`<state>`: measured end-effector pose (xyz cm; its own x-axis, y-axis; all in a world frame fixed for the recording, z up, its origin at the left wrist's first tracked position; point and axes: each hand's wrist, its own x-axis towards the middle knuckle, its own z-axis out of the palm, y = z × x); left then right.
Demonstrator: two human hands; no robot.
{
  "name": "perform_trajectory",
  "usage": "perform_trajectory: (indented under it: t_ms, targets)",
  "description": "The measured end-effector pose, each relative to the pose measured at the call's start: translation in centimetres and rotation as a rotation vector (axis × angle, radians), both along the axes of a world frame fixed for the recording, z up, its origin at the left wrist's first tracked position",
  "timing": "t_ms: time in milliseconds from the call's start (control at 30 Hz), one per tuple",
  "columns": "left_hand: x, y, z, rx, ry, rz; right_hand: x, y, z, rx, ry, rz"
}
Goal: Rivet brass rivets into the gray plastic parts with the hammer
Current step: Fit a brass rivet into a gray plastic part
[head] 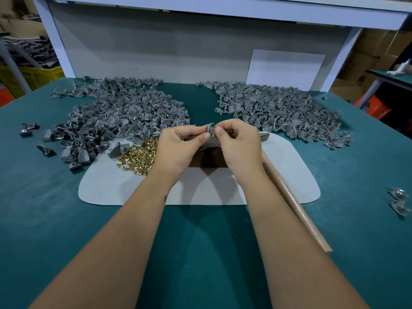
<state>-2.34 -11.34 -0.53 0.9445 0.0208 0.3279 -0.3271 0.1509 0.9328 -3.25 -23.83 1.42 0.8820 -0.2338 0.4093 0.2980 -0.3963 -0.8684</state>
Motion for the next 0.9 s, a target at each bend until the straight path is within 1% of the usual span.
perform_trajectory:
  t_ms: [67, 233, 467, 700, 900]
  targets:
    - [-0.2, -0.18, -0.07, -0.012, -0.012, -0.017, 0.03, 0.15, -0.11, -0.019, 0.007, -0.021]
    - [-0.33, -0.77, -0.23, -0.105, -0.029, -0.052, 0.09, 0.52, -0.01, 0.015, 0.044, -0.051]
    - [-0.13, -0.73, -0.44, -0.115, -0.046, -0.06, 0.05, 0.66, 0.19, 0.028, 0.061, -0.039]
    - [-0.07, -0.69, -0.55, -0.079, -0.053, -0.066, 0.12, 0.54, 0.05, -0.023, 0.063, -0.048]
    - [-0.14, -0.6, -0.66, -0.078, -0.051, -0.052, -0.13, 0.53, -0.04, 0.041, 0.037, -0.021]
